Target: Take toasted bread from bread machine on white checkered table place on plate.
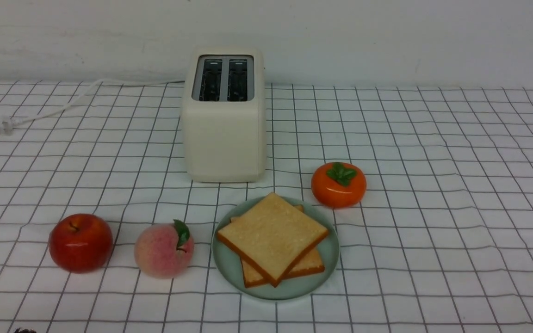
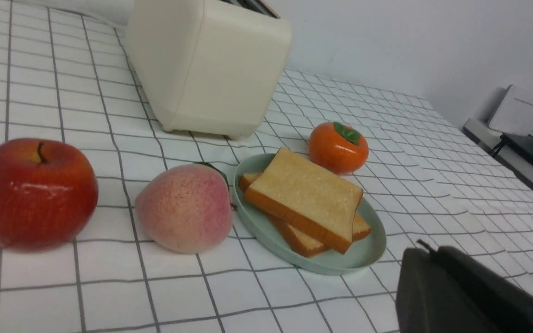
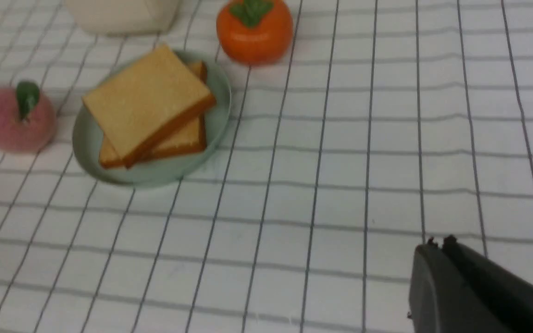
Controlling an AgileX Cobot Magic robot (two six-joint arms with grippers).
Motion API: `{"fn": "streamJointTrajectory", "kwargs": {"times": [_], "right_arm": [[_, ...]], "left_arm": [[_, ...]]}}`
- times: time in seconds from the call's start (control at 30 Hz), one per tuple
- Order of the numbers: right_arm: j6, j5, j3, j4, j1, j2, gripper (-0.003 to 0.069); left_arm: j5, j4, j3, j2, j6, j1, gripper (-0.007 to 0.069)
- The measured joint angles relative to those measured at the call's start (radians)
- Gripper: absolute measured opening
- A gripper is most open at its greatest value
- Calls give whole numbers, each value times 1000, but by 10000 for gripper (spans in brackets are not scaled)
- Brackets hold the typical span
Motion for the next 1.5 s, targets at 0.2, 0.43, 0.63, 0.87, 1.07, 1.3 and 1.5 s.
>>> {"fn": "streamJointTrajectory", "kwargs": {"times": [0.2, 0.43, 0.63, 0.87, 1.07, 1.3, 1.5], "right_arm": [[28, -464, 299, -12, 0, -1, 13], [30, -603, 520, -15, 0, -1, 21], [85, -491, 548, -12, -60, -46, 31], [63, -435, 547, -15, -267, -216, -5], [-112, -414, 544, -16, -322, -306, -20], [-222, -390, 539, 24, -319, -307, -20], [-249, -388, 539, 45, -317, -307, -20]], "left_arm": [[10, -2, 2, 0, 0, 0, 16], [12, -2, 2, 0, 0, 0, 22], [14, -3, 2, 0, 0, 0, 22], [17, -3, 2, 0, 0, 0, 27], [20, -3, 2, 0, 0, 0, 31], [21, -2, 5, 0, 0, 0, 39], [21, -2, 5, 0, 0, 0, 43]]}}
